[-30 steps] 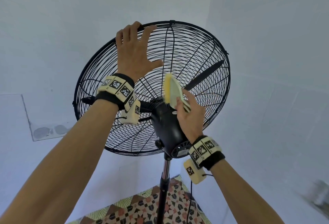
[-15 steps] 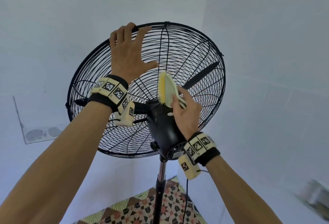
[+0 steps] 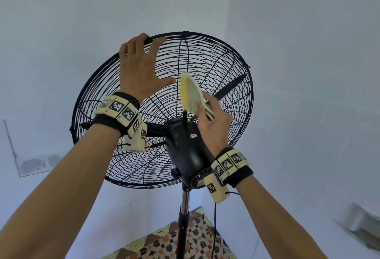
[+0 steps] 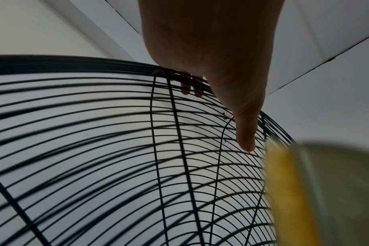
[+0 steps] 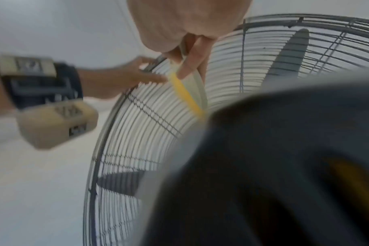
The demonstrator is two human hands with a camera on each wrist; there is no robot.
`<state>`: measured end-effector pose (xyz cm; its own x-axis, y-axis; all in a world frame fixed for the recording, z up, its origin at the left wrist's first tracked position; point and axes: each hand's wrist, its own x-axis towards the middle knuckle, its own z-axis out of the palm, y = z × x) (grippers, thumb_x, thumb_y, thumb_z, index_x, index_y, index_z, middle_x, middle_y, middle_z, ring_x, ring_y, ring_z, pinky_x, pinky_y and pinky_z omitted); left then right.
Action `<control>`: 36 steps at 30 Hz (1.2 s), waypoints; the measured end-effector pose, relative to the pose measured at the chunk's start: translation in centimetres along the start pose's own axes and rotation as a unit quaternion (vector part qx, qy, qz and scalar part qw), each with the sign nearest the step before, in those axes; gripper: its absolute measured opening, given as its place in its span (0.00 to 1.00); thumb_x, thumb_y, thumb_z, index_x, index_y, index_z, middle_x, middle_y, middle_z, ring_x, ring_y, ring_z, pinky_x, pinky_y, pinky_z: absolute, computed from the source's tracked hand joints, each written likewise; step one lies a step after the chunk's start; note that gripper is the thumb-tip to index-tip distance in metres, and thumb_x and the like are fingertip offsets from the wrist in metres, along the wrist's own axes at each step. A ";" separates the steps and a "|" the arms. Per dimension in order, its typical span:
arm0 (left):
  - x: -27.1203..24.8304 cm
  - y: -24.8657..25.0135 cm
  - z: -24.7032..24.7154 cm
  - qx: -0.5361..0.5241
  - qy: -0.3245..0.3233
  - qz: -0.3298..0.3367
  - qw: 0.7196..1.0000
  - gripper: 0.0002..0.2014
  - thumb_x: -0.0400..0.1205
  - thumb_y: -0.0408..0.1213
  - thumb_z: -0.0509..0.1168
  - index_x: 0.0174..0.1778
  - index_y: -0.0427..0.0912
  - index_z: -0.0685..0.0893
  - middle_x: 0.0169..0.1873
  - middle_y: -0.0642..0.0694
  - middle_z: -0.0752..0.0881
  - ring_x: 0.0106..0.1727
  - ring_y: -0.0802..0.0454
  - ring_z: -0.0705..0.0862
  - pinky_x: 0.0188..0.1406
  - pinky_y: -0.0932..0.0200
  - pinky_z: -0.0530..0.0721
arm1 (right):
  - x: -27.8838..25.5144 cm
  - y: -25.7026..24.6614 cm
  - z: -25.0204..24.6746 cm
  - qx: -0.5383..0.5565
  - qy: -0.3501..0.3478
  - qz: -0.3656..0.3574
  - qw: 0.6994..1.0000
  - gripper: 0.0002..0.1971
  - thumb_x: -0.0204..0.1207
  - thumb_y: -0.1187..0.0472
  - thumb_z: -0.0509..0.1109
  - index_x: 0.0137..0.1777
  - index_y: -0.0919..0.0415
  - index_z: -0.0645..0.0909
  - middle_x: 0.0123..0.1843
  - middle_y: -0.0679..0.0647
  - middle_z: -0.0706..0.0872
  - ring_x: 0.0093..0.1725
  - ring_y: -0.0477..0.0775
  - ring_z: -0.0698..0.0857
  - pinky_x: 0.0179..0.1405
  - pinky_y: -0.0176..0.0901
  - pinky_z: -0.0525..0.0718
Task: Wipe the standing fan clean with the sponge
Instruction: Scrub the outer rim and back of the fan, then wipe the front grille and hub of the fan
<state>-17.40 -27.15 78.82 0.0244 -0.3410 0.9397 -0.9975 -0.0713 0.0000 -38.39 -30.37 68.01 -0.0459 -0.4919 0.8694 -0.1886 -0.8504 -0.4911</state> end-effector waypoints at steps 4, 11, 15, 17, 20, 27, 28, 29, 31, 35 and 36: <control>-1.3 -1.6 -0.3 -0.013 -0.015 -0.052 0.998 0.56 0.67 0.78 0.72 0.86 0.51 0.63 0.76 0.36 0.72 0.75 0.32 0.72 0.75 0.32 0.68 | 5.0 -4.2 -0.4 0.111 0.137 -0.019 0.984 0.13 0.86 0.60 0.72 0.68 0.60 0.83 0.49 0.39 0.89 0.46 0.37 0.92 0.38 0.42 0.93; -5.2 -4.8 -3.0 -0.026 -0.072 -0.185 0.980 0.64 0.62 0.83 0.66 0.79 0.32 0.66 0.71 0.29 0.73 0.70 0.30 0.73 0.69 0.30 0.75 | 3.4 -5.8 -0.1 0.203 0.076 0.094 0.972 0.10 0.85 0.58 0.74 0.59 0.64 0.85 0.55 0.57 0.91 0.47 0.53 0.94 0.40 0.47 0.94; -5.5 -3.4 -5.5 -0.008 -0.068 -0.194 0.979 0.62 0.59 0.83 0.68 0.73 0.31 0.71 0.67 0.30 0.76 0.66 0.31 0.74 0.64 0.32 0.77 | 2.1 -7.0 -0.8 0.244 0.027 0.158 0.956 0.10 0.82 0.57 0.77 0.55 0.64 0.86 0.54 0.58 0.92 0.45 0.56 0.94 0.40 0.50 0.94; -5.9 -1.8 -6.8 0.021 -0.066 -0.192 0.979 0.61 0.60 0.81 0.71 0.71 0.30 0.71 0.65 0.29 0.76 0.65 0.30 0.75 0.62 0.32 0.77 | 1.6 -7.7 -1.4 0.210 -0.006 0.153 0.966 0.08 0.79 0.51 0.78 0.49 0.54 0.88 0.47 0.48 0.92 0.46 0.55 0.94 0.44 0.58 0.94; -6.5 1.6 -8.9 0.059 -0.060 -0.189 0.978 0.57 0.61 0.75 0.77 0.70 0.29 0.72 0.64 0.27 0.77 0.63 0.30 0.75 0.60 0.33 0.76 | 1.4 -9.3 -3.0 0.223 -0.029 0.158 0.962 0.05 0.78 0.49 0.78 0.46 0.46 0.86 0.48 0.46 0.93 0.50 0.52 0.93 0.50 0.62 0.93; -6.9 9.2 -14.9 0.051 -0.097 -0.160 0.981 0.36 0.76 0.57 0.78 0.67 0.31 0.80 0.59 0.30 0.82 0.61 0.31 0.79 0.64 0.39 0.72 | 2.7 -12.5 -9.0 0.277 -0.033 0.118 0.953 0.07 0.81 0.52 0.77 0.53 0.54 0.86 0.52 0.48 0.92 0.54 0.48 0.91 0.47 0.36 0.87; -6.8 10.1 -15.9 0.030 -0.106 -0.157 0.981 0.29 0.80 0.52 0.76 0.65 0.31 0.83 0.59 0.30 0.83 0.62 0.30 0.80 0.64 0.40 0.73 | 2.9 -12.8 -10.0 0.275 -0.038 0.106 0.955 0.08 0.81 0.52 0.77 0.53 0.54 0.86 0.51 0.48 0.91 0.53 0.48 0.91 0.48 0.39 0.88; -6.6 11.0 -16.8 0.006 -0.107 -0.150 0.983 0.21 0.82 0.46 0.74 0.63 0.33 0.86 0.58 0.31 0.86 0.62 0.29 0.81 0.65 0.41 0.75 | 3.1 -13.0 -10.8 0.273 -0.043 0.098 0.956 0.08 0.81 0.51 0.77 0.53 0.54 0.86 0.51 0.48 0.91 0.52 0.49 0.91 0.51 0.45 0.90; -6.2 12.7 -18.7 -0.054 -0.096 -0.139 0.984 0.10 0.83 0.35 0.68 0.56 0.37 0.92 0.55 0.37 0.91 0.62 0.32 0.86 0.65 0.44 0.81 | 3.5 -13.5 -12.6 0.272 -0.050 0.090 0.957 0.09 0.81 0.49 0.77 0.52 0.53 0.86 0.50 0.50 0.92 0.51 0.50 0.91 0.55 0.59 0.91; -6.2 16.3 -20.8 -0.242 -0.134 -0.172 0.946 0.14 0.78 0.21 0.65 0.50 0.37 0.93 0.46 0.44 0.94 0.48 0.50 0.93 0.60 0.56 0.88 | 4.3 -14.0 -16.2 0.296 -0.081 0.096 0.947 0.08 0.83 0.52 0.76 0.53 0.56 0.86 0.46 0.54 0.93 0.46 0.59 0.94 0.49 0.60 0.93; -6.5 16.8 -20.7 -0.279 -0.131 -0.182 0.934 0.16 0.77 0.19 0.62 0.50 0.37 0.93 0.44 0.44 0.94 0.44 0.52 0.93 0.57 0.55 0.90 | 4.4 -14.2 -17.1 0.300 -0.094 0.108 0.943 0.08 0.84 0.53 0.75 0.54 0.57 0.85 0.45 0.54 0.93 0.45 0.61 0.94 0.47 0.56 0.94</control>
<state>-35.66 -6.74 79.82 0.3105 -0.6122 0.7272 -0.7980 0.2478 0.5494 -52.69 -17.28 79.66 0.1648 -0.6421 0.7487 0.3964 -0.6520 -0.6464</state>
